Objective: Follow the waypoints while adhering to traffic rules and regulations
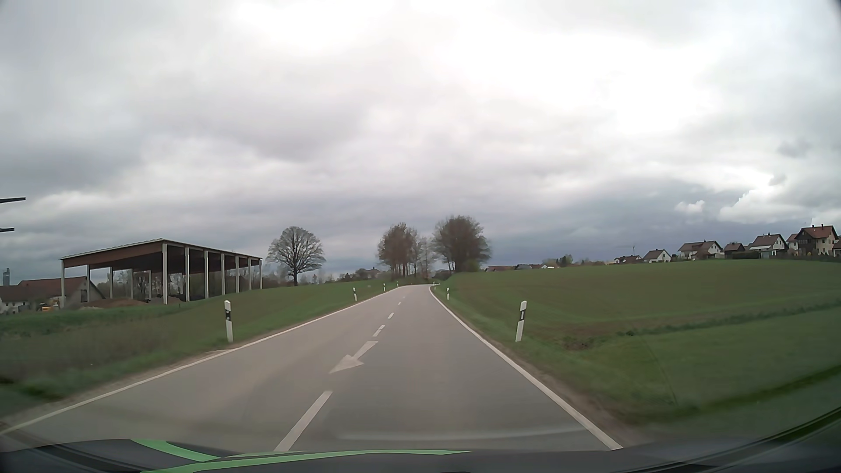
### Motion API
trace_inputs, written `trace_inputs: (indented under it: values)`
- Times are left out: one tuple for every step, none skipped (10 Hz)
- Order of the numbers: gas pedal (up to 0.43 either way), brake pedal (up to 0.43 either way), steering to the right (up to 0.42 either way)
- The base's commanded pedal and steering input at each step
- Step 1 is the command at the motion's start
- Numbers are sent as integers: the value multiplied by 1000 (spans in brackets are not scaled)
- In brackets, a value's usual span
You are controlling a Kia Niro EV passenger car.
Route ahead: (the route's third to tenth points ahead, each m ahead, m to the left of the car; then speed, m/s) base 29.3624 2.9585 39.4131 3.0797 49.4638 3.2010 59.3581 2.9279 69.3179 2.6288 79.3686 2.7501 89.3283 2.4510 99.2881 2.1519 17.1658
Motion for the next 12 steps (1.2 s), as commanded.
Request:
trace_inputs:
  values:
    - [177, 0, 1]
    - [177, 0, 1]
    - [177, 0, 1]
    - [177, 0, 1]
    - [177, 0, 0]
    - [177, 0, 0]
    - [177, 0, 0]
    - [177, 0, -1]
    - [177, 0, -1]
    - [189, 0, -1]
    - [197, 0, -1]
    - [197, 0, -2]
